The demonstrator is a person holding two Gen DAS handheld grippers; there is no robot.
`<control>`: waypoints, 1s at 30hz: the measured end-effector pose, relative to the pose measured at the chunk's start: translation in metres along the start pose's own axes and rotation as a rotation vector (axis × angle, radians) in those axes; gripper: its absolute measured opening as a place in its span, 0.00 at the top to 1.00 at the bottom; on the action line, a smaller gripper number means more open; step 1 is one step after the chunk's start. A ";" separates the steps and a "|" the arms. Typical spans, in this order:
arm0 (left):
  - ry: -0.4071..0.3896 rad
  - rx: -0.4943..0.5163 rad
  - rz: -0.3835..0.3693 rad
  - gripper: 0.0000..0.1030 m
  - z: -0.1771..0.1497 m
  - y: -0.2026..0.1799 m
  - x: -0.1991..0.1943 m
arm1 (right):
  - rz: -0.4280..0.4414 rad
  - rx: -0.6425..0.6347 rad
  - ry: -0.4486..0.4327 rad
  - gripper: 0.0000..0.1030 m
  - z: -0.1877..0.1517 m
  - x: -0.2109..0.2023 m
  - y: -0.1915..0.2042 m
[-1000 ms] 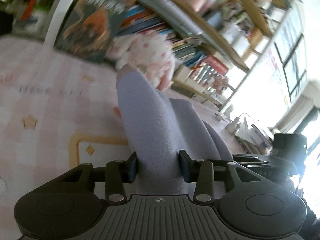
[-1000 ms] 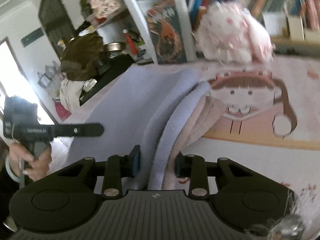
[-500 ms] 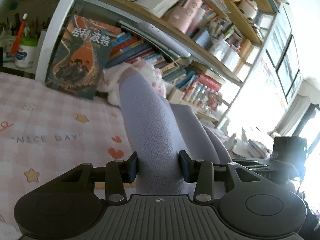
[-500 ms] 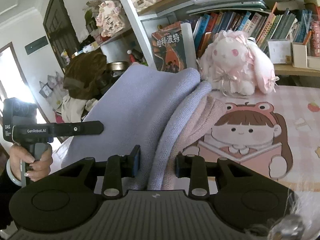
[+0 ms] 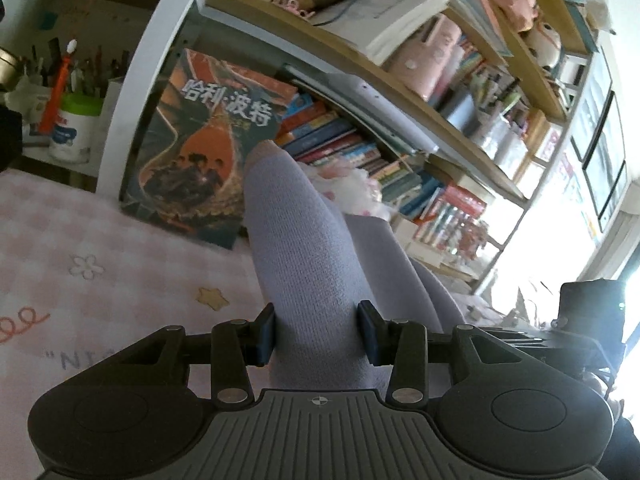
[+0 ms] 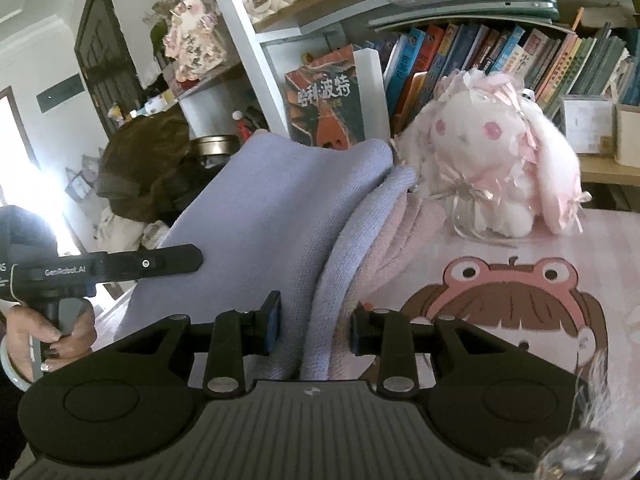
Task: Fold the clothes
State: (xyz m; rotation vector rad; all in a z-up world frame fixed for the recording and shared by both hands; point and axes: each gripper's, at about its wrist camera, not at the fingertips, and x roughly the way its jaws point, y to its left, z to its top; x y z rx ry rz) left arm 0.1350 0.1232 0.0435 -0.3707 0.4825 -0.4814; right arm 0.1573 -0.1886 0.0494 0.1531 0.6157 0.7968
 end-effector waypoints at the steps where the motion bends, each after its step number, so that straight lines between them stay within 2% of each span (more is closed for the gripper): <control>1: -0.002 -0.002 0.003 0.61 0.001 0.003 0.003 | -0.003 0.001 0.000 0.71 0.002 0.005 -0.001; 17: 0.007 -0.069 0.037 0.61 0.010 0.056 0.056 | -0.040 0.030 0.029 0.71 0.012 0.073 -0.030; 22: 0.044 -0.109 0.063 0.61 0.004 0.070 0.077 | -0.061 0.066 0.062 0.71 0.008 0.095 -0.045; 30: 0.023 -0.160 0.056 0.58 -0.004 0.083 0.083 | -0.058 0.068 0.020 0.66 0.004 0.098 -0.054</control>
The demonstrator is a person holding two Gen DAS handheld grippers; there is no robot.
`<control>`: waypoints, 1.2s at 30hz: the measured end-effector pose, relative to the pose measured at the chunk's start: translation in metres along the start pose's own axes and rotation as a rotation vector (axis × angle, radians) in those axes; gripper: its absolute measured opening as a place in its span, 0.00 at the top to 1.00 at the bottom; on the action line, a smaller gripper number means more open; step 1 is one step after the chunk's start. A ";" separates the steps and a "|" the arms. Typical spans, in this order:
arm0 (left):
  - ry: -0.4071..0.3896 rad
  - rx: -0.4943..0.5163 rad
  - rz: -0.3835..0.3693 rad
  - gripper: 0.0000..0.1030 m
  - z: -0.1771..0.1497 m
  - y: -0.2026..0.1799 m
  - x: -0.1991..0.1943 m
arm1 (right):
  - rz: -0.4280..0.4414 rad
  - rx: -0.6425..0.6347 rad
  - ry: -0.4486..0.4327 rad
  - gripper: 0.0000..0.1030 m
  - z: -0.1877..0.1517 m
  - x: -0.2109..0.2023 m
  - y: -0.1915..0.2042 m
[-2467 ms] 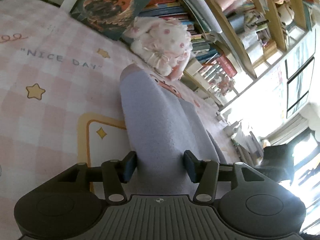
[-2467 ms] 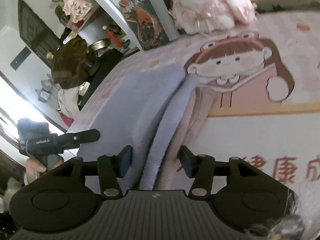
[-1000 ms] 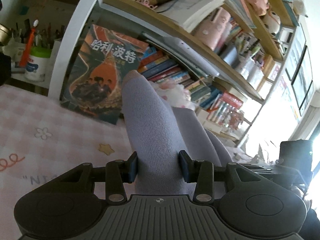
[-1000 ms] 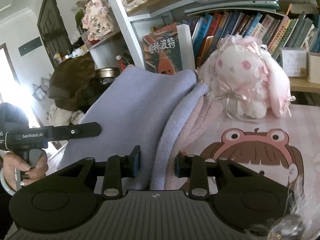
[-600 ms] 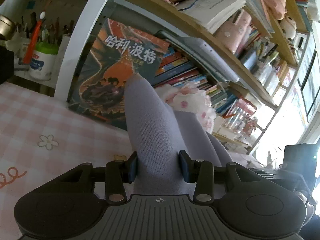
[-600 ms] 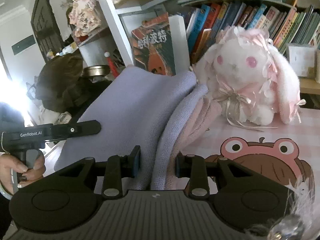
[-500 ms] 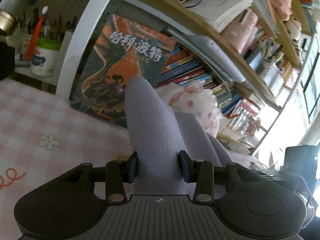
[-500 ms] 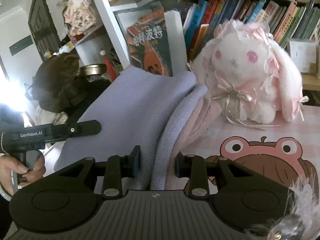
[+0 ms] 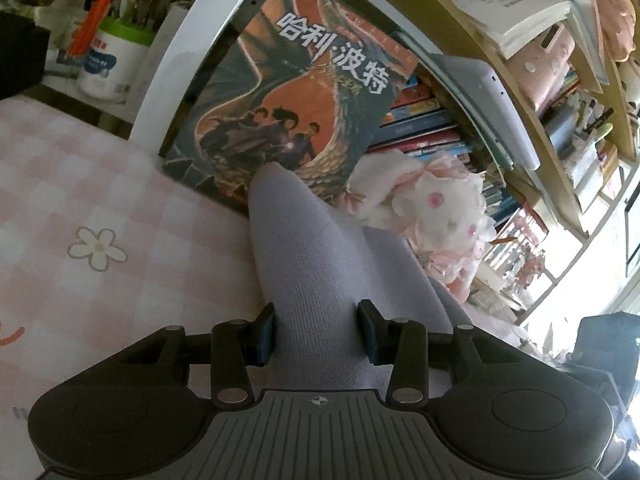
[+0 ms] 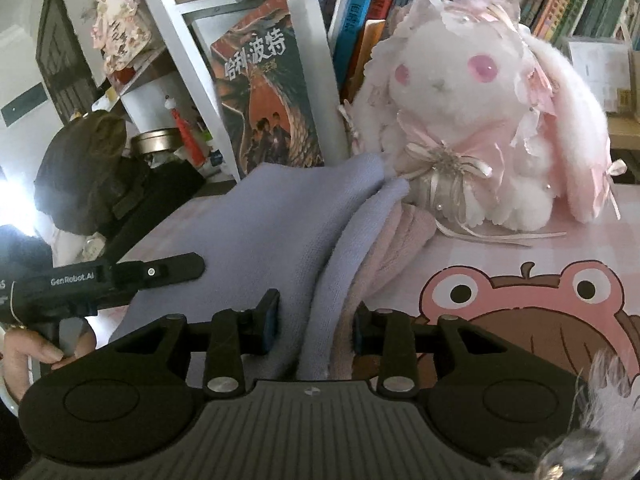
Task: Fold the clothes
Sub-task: 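Open both grippers and release the folded sweater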
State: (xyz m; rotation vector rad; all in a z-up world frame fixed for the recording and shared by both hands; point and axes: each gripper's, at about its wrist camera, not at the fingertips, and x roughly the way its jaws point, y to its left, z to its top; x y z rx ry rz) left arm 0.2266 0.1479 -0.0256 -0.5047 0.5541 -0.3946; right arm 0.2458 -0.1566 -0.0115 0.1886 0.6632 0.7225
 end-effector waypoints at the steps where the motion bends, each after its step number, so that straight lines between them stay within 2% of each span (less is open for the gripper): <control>1: -0.005 0.000 0.003 0.56 -0.001 0.000 0.000 | -0.002 -0.005 -0.004 0.63 -0.001 0.000 0.001; 2: -0.011 0.007 0.016 0.55 -0.001 -0.002 -0.002 | -0.004 -0.002 -0.007 0.62 -0.002 -0.001 0.001; 3: -0.019 0.026 0.035 0.53 -0.002 -0.005 -0.003 | -0.007 0.000 -0.010 0.54 -0.003 -0.003 0.002; 4: -0.027 0.046 0.054 0.51 -0.002 -0.009 -0.005 | -0.006 -0.008 -0.016 0.41 -0.003 -0.005 0.003; 5: -0.043 0.085 0.082 0.49 -0.003 -0.016 -0.009 | -0.005 -0.016 -0.022 0.35 -0.004 -0.008 0.005; 6: -0.061 0.123 0.101 0.42 -0.004 -0.023 -0.013 | -0.006 -0.039 -0.038 0.28 -0.006 -0.015 0.008; 7: -0.083 0.167 0.113 0.34 -0.005 -0.031 -0.019 | -0.008 -0.061 -0.053 0.27 -0.007 -0.021 0.012; 10: -0.140 0.281 0.135 0.20 -0.012 -0.054 -0.038 | -0.039 -0.133 -0.098 0.18 -0.013 -0.040 0.023; 13: -0.191 0.385 0.187 0.13 -0.027 -0.075 -0.056 | -0.112 -0.187 -0.163 0.14 -0.024 -0.063 0.032; 16: -0.206 0.402 0.241 0.11 -0.041 -0.088 -0.068 | -0.185 -0.200 -0.208 0.10 -0.039 -0.082 0.038; 19: -0.217 0.380 0.241 0.09 -0.055 -0.096 -0.081 | -0.251 -0.221 -0.238 0.06 -0.054 -0.098 0.045; 23: -0.223 0.416 0.276 0.08 -0.076 -0.108 -0.093 | -0.326 -0.262 -0.272 0.01 -0.076 -0.117 0.056; 31: -0.215 0.511 0.309 0.05 -0.112 -0.131 -0.107 | -0.385 -0.306 -0.294 0.00 -0.108 -0.140 0.070; 36: -0.239 0.524 0.341 0.01 -0.123 -0.139 -0.114 | -0.413 -0.325 -0.317 0.00 -0.122 -0.149 0.078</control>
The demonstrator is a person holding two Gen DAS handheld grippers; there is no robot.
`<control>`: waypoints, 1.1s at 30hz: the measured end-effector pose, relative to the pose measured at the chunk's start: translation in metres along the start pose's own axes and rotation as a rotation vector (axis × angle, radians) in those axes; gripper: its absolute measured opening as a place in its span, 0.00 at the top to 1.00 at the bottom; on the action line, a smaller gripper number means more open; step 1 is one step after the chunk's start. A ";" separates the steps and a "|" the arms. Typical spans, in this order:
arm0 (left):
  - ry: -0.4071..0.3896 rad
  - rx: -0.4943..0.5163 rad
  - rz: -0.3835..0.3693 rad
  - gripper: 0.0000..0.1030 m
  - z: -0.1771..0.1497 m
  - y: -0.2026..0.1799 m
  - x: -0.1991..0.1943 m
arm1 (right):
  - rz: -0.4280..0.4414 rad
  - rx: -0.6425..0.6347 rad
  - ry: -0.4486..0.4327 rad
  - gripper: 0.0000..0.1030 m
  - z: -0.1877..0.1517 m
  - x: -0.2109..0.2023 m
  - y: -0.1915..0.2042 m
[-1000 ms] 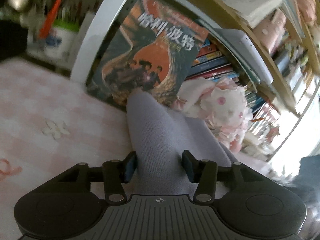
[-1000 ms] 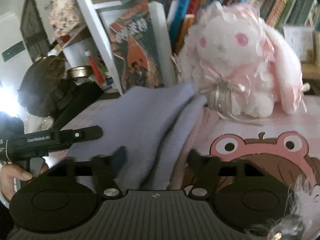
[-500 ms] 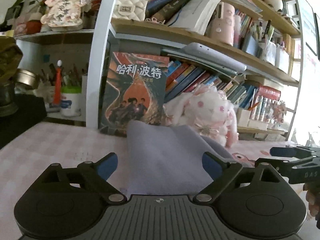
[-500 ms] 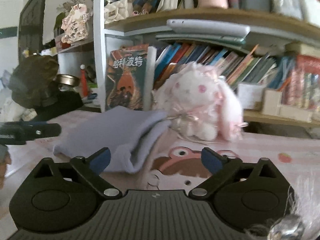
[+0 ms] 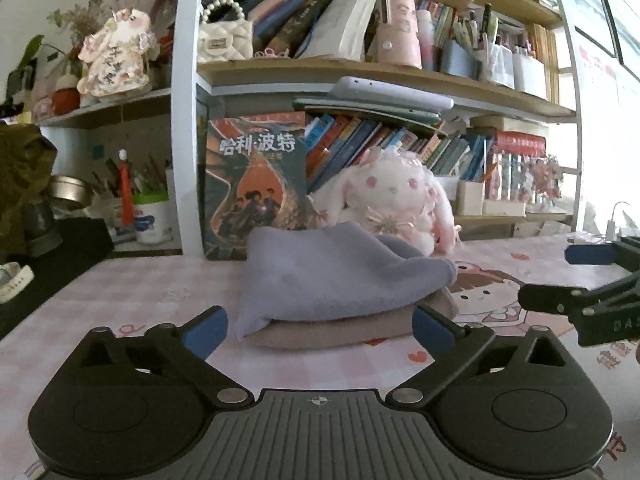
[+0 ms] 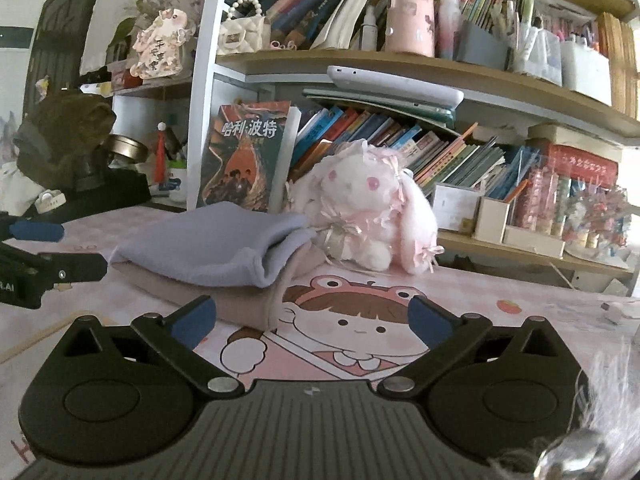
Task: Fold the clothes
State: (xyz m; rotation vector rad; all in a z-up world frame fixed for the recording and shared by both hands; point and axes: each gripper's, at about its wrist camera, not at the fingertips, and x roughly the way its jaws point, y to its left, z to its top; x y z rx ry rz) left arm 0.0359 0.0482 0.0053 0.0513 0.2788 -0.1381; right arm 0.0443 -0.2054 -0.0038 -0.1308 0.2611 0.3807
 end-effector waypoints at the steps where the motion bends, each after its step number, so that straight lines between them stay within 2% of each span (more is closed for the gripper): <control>1: -0.002 0.001 0.006 0.00 -0.001 -0.001 -0.002 | -0.009 -0.002 -0.012 0.00 0.000 -0.003 0.001; 4: 0.007 0.016 0.031 0.00 -0.001 -0.004 -0.002 | -0.021 -0.015 -0.032 0.00 -0.001 -0.007 0.004; 10: 0.058 0.018 0.081 0.00 0.000 -0.004 0.006 | -0.038 -0.006 -0.003 0.00 -0.001 -0.003 0.003; 14: 0.060 0.010 0.081 0.00 0.000 -0.002 0.006 | -0.021 0.018 -0.005 0.00 -0.002 -0.003 -0.002; 20: 0.082 0.018 0.060 0.00 -0.001 -0.004 0.009 | -0.003 0.051 0.055 0.00 -0.001 0.007 -0.007; 33: 0.124 0.061 0.050 0.00 -0.002 -0.011 0.016 | 0.015 0.011 0.108 0.00 -0.002 0.016 0.000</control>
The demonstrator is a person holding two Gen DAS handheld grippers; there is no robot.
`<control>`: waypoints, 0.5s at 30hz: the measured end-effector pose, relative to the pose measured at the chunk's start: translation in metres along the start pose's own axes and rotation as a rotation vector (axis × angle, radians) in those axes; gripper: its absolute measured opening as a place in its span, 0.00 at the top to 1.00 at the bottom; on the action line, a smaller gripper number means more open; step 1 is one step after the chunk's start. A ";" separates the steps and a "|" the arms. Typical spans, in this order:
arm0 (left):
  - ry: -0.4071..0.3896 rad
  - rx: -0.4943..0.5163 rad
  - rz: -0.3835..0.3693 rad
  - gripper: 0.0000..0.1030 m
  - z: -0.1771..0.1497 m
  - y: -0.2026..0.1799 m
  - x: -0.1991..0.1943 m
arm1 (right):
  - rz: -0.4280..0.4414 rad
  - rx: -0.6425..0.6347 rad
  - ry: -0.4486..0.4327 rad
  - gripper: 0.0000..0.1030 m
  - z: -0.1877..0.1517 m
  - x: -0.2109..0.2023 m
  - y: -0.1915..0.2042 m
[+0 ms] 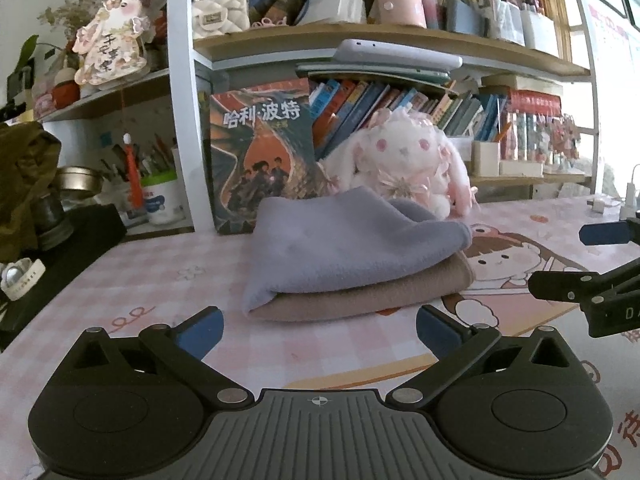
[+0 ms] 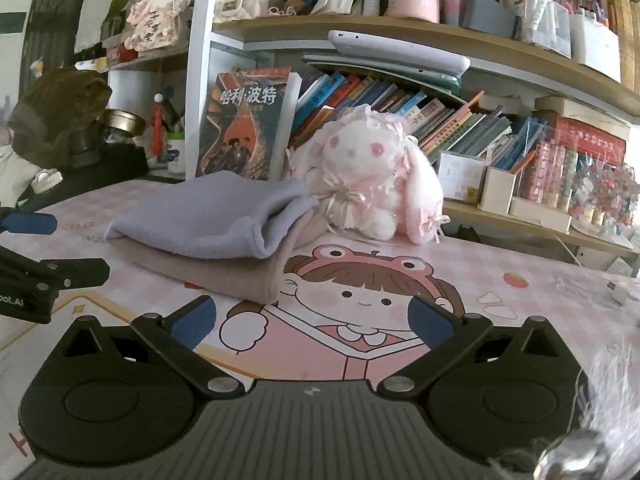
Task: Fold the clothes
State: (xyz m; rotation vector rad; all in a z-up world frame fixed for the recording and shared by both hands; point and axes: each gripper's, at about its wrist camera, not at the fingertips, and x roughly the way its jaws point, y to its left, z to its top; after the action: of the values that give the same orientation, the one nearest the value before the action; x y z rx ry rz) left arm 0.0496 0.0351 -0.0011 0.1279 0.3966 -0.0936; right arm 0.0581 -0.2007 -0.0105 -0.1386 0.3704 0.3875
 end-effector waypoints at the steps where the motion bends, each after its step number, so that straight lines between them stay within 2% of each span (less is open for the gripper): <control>1: 0.002 0.001 0.000 0.00 0.000 0.000 0.000 | 0.001 0.000 0.001 0.00 0.000 0.000 0.000; 15: 0.012 -0.006 -0.001 0.00 0.000 0.001 0.002 | 0.007 0.013 0.007 0.00 0.001 0.002 -0.002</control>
State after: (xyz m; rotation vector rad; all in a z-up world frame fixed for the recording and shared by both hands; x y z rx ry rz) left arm 0.0513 0.0356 -0.0012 0.1226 0.4091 -0.0928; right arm 0.0607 -0.2022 -0.0102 -0.1262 0.3808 0.3913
